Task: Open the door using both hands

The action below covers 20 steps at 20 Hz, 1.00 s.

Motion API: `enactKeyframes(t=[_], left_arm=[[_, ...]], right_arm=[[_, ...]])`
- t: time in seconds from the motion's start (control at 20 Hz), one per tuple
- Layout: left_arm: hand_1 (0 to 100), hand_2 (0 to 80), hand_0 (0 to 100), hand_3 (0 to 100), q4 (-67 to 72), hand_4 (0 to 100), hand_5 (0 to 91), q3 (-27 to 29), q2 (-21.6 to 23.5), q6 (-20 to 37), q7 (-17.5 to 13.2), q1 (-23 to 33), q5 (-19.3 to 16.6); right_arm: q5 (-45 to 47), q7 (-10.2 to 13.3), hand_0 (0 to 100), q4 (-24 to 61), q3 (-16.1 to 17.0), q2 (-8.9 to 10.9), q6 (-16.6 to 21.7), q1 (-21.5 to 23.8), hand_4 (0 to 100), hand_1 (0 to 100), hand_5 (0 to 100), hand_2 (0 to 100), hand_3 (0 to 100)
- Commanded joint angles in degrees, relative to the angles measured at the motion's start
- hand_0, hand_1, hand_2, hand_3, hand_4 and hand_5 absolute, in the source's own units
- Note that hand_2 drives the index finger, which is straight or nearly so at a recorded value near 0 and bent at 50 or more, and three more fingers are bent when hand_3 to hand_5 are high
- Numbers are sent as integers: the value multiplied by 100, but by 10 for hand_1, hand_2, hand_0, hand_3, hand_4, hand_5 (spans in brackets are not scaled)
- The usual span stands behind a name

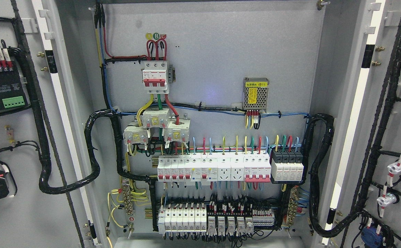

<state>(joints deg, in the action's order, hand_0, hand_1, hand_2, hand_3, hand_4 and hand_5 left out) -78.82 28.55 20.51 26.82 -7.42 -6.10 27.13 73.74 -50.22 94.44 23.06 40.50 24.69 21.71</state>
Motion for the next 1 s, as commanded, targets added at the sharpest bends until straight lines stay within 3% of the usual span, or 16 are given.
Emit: enactKeyframes(t=[0.0,0.1,0.3,0.95], left_arm=[[0,0,0,0,-11,42,0,-16,41,60,-5,4,12],[0,0,0,0,-28,42,0,-34,41,60,-5,4,12],[0,0,0,0,-46,43,0,-69,41,60,-5,30,21],[0,0,0,0,-125,43,0,-218,32,69,-5,47,38]], right_arm=[[114,-32,0,-311,93,98,-17,-35,0,0,0,0,0],[114,-41,0,-452,137,89,-17,-61,0,0,0,0,0],[114,-339,0,-611,181,89,-17,-167,0,0,0,0,0],[123,-357,0,-883,357,46,-87,-281,0,0,0,0,0]])
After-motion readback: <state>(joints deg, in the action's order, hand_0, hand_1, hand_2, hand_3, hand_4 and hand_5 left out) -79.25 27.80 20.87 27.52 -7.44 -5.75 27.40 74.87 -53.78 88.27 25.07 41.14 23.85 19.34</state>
